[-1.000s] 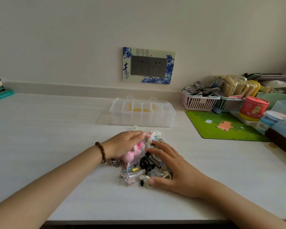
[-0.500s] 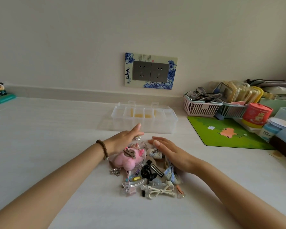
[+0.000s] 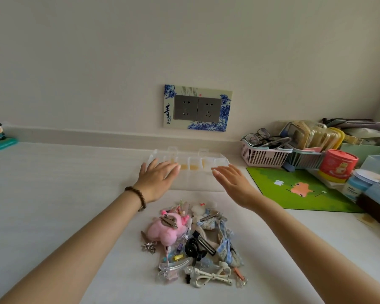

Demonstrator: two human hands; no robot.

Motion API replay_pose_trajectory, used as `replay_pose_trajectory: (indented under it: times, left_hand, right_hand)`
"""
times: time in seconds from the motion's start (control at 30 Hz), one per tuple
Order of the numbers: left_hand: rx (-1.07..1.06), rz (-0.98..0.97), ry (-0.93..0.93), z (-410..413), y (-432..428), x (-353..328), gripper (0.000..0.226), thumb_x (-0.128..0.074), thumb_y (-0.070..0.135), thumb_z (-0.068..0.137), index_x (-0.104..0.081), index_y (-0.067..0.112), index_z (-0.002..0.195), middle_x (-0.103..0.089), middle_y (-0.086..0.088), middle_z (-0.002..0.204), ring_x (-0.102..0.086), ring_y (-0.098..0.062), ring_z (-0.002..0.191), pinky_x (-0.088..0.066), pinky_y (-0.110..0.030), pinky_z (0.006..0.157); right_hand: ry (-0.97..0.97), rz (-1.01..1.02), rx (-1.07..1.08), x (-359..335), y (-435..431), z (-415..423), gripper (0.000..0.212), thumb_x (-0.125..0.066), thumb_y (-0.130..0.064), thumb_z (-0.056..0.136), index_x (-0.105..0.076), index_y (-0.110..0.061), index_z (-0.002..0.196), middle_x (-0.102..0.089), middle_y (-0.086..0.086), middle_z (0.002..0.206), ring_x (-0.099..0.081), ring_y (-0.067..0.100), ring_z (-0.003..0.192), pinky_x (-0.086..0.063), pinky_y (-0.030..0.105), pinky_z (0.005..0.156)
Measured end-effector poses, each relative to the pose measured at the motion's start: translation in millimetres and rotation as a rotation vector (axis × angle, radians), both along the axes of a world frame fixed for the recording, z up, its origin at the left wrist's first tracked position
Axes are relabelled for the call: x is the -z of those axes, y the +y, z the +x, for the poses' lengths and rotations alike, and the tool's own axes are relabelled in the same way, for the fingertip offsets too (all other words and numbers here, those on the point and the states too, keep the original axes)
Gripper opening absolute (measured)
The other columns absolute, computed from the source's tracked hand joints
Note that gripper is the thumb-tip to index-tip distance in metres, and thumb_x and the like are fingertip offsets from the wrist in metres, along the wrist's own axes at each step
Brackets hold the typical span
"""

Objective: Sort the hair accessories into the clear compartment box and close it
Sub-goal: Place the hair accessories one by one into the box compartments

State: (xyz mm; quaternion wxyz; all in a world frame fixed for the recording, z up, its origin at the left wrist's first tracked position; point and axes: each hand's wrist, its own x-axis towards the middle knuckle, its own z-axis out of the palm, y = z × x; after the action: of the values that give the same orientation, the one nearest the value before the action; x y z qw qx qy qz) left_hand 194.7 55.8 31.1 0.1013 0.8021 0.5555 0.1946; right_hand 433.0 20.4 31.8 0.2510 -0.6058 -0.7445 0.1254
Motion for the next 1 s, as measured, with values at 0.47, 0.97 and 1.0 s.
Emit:
replay_pose_trajectory:
  times: [0.47, 0.97, 1.0]
  left_hand:
    - [0.089, 0.161, -0.114, -4, -39, 0, 0.081, 0.004, 0.069, 0.079, -0.058, 0.029, 0.113, -0.062, 0.006, 0.119, -0.048, -0.014, 0.119, -0.017, -0.046, 0.110]
    - [0.116, 0.235, -0.128, -1, -39, 6, 0.074, -0.002, 0.065, 0.083, -0.051, 0.030, 0.126, -0.055, 0.010, 0.130, -0.045, -0.008, 0.123, -0.010, -0.041, 0.114]
    - [0.122, 0.245, -0.126, -2, -40, 7, 0.071, -0.003, 0.064, 0.083, -0.048, 0.033, 0.127, -0.053, 0.011, 0.131, -0.043, -0.008, 0.125, -0.009, -0.042, 0.114]
  right_hand:
    - [0.064, 0.162, -0.022, 11, -45, 6, 0.069, -0.014, -0.070, 0.083, -0.051, -0.032, 0.127, -0.050, -0.008, 0.130, -0.031, 0.009, 0.126, -0.025, 0.029, 0.103]
    - [0.361, 0.079, -0.039, 1, -57, 11, 0.051, -0.037, -0.057, 0.083, -0.049, -0.035, 0.128, -0.034, -0.011, 0.146, -0.031, -0.001, 0.130, -0.027, 0.026, 0.107]
    - [0.328, 0.095, -0.034, 0, -60, 13, 0.051, -0.042, -0.059, 0.081, -0.050, -0.036, 0.125, -0.038, -0.012, 0.142, -0.036, 0.000, 0.129, -0.030, 0.029, 0.108]
